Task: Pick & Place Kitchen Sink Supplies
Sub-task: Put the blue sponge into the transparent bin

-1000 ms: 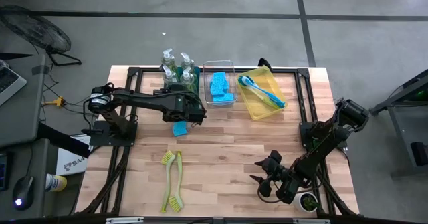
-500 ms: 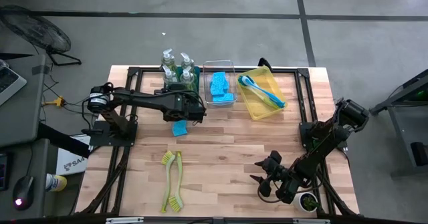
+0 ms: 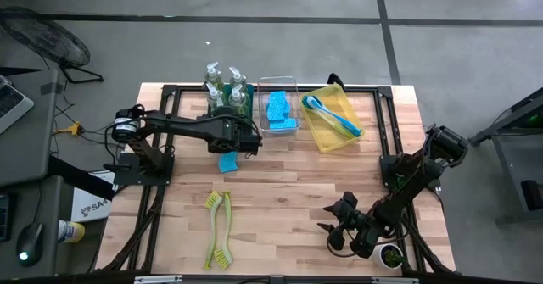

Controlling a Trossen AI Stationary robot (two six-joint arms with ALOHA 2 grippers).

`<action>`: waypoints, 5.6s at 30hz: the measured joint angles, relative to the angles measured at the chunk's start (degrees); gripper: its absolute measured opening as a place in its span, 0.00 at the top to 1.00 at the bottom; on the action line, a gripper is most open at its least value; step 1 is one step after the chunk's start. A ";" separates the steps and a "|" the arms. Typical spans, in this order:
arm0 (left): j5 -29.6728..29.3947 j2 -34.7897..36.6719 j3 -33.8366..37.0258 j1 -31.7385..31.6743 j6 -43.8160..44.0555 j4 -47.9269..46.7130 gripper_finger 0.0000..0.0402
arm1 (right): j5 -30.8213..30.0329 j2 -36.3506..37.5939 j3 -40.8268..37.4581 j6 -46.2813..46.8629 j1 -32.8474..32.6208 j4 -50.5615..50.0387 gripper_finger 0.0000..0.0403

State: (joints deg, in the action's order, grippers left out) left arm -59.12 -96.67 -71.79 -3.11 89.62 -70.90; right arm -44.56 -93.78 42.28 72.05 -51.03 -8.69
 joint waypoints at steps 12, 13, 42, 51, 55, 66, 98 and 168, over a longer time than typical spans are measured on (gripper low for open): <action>3.75 0.01 -0.06 0.22 -0.85 -0.53 0.27 | 0.16 0.00 -0.02 0.15 0.02 0.02 0.31; 3.94 0.01 -0.09 0.22 -0.86 -0.64 0.27 | 0.16 0.00 0.00 0.15 0.02 0.02 0.31; 12.31 0.06 -0.15 1.50 -2.97 -0.91 0.07 | 0.16 0.00 -0.01 0.02 0.01 0.00 0.31; 15.10 0.06 -0.15 7.88 -2.87 -0.95 0.07 | 0.16 0.00 0.00 0.15 0.00 0.28 0.31; 16.52 0.06 -0.15 11.17 -6.42 -0.44 0.07 | 0.18 0.00 -0.01 0.13 0.00 1.15 0.31; 32.03 0.10 1.80 14.81 -32.83 10.41 0.07 | 0.16 0.00 0.00 0.06 -0.11 1.77 0.31; 43.17 0.10 13.53 9.07 -14.36 21.96 0.07 | -1.98 -0.02 0.00 -0.04 -1.22 2.32 0.31; 36.57 -7.70 13.38 12.27 8.35 23.46 0.20 | -0.30 -12.68 0.11 3.80 -2.75 14.79 0.31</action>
State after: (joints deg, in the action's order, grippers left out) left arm -22.54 -104.38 -58.41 9.16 97.97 -47.44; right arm -44.86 -106.45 42.39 75.85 -53.78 6.10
